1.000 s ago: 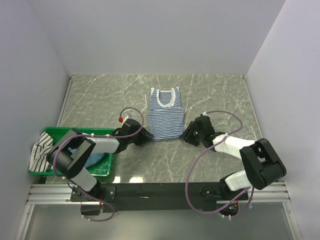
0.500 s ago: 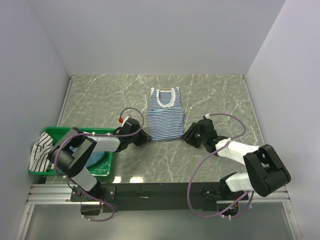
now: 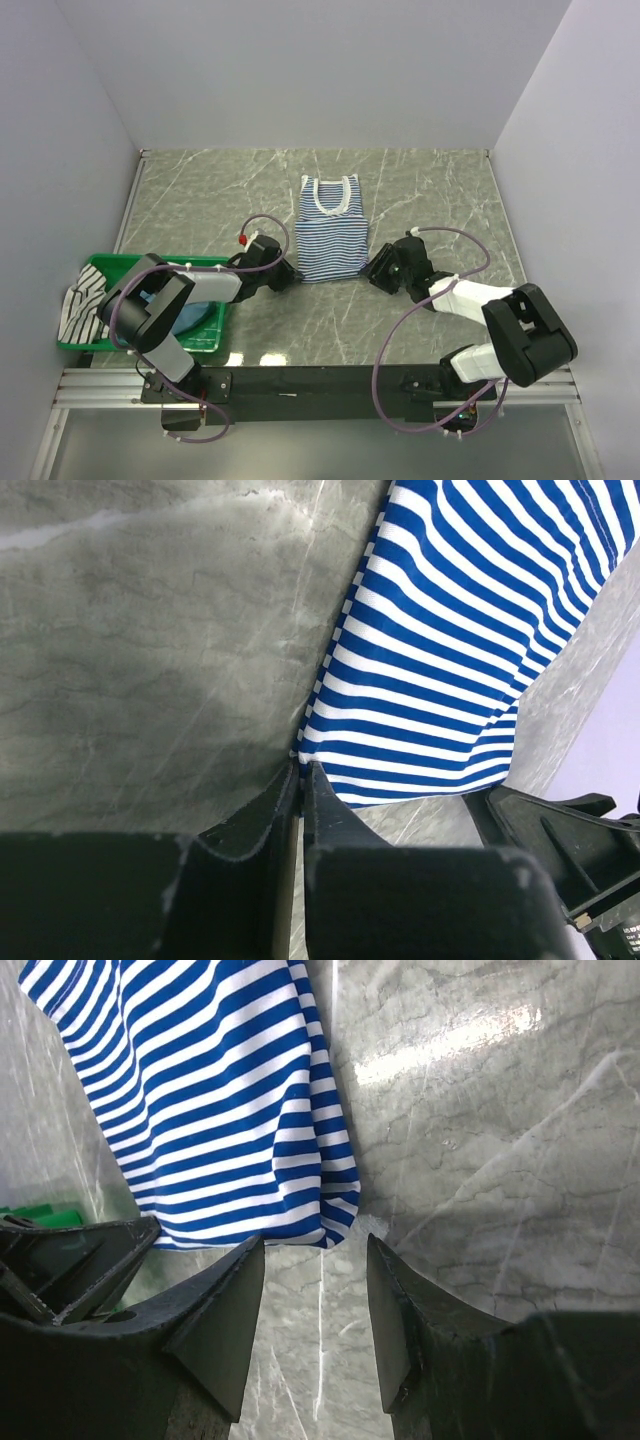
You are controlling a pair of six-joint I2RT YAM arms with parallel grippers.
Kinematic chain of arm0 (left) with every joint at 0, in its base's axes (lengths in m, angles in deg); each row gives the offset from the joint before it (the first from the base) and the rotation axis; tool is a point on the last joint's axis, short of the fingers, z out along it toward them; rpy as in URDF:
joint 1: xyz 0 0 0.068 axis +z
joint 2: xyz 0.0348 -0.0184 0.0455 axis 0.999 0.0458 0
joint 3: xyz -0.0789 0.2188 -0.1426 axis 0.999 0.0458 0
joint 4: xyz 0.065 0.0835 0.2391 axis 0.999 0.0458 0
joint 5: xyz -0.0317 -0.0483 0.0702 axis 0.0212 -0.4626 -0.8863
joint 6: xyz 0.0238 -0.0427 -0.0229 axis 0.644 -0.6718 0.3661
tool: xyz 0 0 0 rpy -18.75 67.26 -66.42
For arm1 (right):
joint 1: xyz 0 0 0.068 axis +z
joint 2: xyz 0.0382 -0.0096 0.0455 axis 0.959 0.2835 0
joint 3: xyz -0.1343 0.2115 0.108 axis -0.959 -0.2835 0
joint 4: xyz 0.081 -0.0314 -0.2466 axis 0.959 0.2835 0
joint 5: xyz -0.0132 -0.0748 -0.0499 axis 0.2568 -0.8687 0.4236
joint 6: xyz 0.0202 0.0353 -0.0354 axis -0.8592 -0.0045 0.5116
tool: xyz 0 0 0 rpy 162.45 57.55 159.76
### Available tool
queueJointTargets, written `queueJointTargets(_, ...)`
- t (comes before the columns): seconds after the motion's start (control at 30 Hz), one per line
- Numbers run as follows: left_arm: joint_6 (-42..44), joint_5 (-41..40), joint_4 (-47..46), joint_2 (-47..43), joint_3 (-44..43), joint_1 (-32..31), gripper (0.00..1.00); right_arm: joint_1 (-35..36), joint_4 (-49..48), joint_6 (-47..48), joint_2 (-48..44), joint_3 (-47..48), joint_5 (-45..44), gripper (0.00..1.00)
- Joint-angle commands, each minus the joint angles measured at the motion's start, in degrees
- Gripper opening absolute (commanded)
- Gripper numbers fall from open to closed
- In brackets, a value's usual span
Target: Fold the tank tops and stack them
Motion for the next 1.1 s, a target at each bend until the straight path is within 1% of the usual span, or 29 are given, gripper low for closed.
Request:
queueJointTargets(0.0,1.1,-1.3,4.2,1.0,-0.6,0.1,0.08,-0.6,-2.4,-0.8,0.7,0.8,-1.2,0.53)
queueJointTargets(0.27,1.4,-1.3,4.7,0.9,-0.8,0.1,0.03,-1.2,-4.5,-1.8,3.5,-0.4,-1.9,0.51)
queueJointTargets(0.33,1.6,-1.3,5.0,1.0,-0.8,0.1,0.01,-1.1,-5.4,-2.1,4.1,-0.9,-2.0,0.48)
queueJointTargets(0.37,1.6,-1.3,5.1,1.0,-0.8,0.1,0.01,-1.1,-5.5,-2.0,4.6,-1.0,-2.0,0.45)
queueJointTargets(0.4,1.8,-1.3,5.1,1.0,-0.9,0.2,0.01,-1.1,-5.5,-1.9,5.2,-0.9,-1.7,0.39)
queueJointTargets(0.47,1.9,-2.9,5.3,1.0,-0.9,0.1,0.01,-1.2,-5.2,-1.8,5.5,-1.2,-1.9,0.31)
queueJointTargets(0.5,1.9,-2.9,5.3,1.0,-0.9,0.1,0.01,-1.1,-4.7,-1.7,5.3,-1.4,-2.1,0.23)
queueJointTargets(0.57,2.2,-3.1,5.8,0.6,-0.9,0.1,0.01,-1.2,-3.7,-1.0,4.6,-2.1,-2.7,0.15)
queueJointTargets(0.6,2.4,-3.1,6.1,0.3,-0.8,0.0,0.0,-1.2,-2.5,-0.7,3.5,-2.4,-2.8,0.09)
queueJointTargets(0.67,2.6,-2.9,6.7,-1.0,-0.7,-0.1,0.01,-1.1,-1.1,0.8,2.2,-2.9,-3.3,0.04)
queueJointTargets(0.7,2.9,-2.8,7.8,-1.7,-0.5,-0.2,0.01,-1.2,0.7,1.3,0.6,-3.1,-3.3,0.0)
queueJointTargets(0.77,3.3,-3.2,9.6,-4.4,-0.3,-1.2,0.01,-1.0,2.8,3.1,-1.4,-3.8,-2.7,0.0)
queueJointTargets(0.87,3.1,-4.2,13.7,-9.3,1.0,-3.9,0.01,-0.5,7.2,4.3,-7.2,-6.2,-0.6,0.0)
queueJointTargets(0.9,2.8,-4.6,14.5,-10.7,1.4,-4.8,0.01,0.0,8.6,4.4,-10.7,-6.8,-0.5,0.0)
queueJointTargets(0.93,1.9,-5.0,17.6,-13.9,1.8,-5.8,0.01,1.7,10.2,4.2,-12.7,-8.0,-0.8,0.0)
queueJointTargets(0.97,1.2,-5.4,18.8,-15.6,2.3,-7.9,0.01,3.2,13.1,3.8,-14.8,-8.8,-1.2,0.0)
queueJointTargets(1.0,-0.4,-5.7,19.8,-19.1,3.4,-8.8,0.01,4.3,14.7,3.3,-19.4,-9.4,-1.3,0.0)
queueJointTargets(1.03,-1.3,-6.1,22.5,-21.1,3.8,-9.9,0.01,7.9,16.5,1.7,-21.9,-10.1,-1.7,0.0)
queueJointTargets(1.07,-2.3,-6.5,24.0,-23.0,4.2,-12.0,0.01,9.8,20.3,0.7,-24.6,-10.4,-2.7,0.0)
